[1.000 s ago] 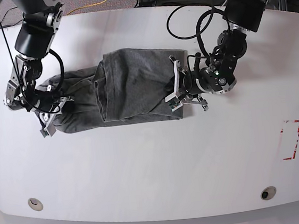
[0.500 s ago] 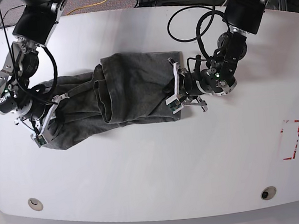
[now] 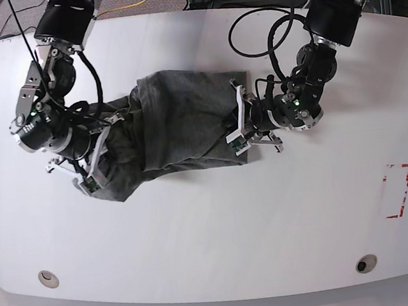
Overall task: Layout the t-shirt on the table in an organized manner, then fold the t-shirt properly
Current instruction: 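Grasp the strip end with the right gripper and fold it onto the stack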
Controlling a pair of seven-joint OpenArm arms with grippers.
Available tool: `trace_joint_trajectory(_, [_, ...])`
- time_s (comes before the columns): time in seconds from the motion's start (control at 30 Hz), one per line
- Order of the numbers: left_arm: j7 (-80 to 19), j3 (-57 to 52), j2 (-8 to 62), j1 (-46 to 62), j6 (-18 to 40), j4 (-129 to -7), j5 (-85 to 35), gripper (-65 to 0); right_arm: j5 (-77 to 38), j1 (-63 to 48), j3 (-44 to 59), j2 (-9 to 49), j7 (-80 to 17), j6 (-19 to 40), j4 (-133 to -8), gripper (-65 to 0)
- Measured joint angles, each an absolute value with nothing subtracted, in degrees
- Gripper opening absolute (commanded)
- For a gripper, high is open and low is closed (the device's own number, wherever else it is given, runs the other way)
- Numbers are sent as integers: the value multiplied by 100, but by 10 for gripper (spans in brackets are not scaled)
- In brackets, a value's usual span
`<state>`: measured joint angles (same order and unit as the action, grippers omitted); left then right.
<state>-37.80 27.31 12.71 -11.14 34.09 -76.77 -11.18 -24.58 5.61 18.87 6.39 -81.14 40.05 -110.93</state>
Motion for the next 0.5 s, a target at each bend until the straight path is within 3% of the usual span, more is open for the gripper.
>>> trace_joint_trajectory(0.5, [-3780, 2727, 1267, -1114, 3409, -7677, -1118, -606, -2423, 565, 1286, 130, -8125, 4005, -11096, -650])
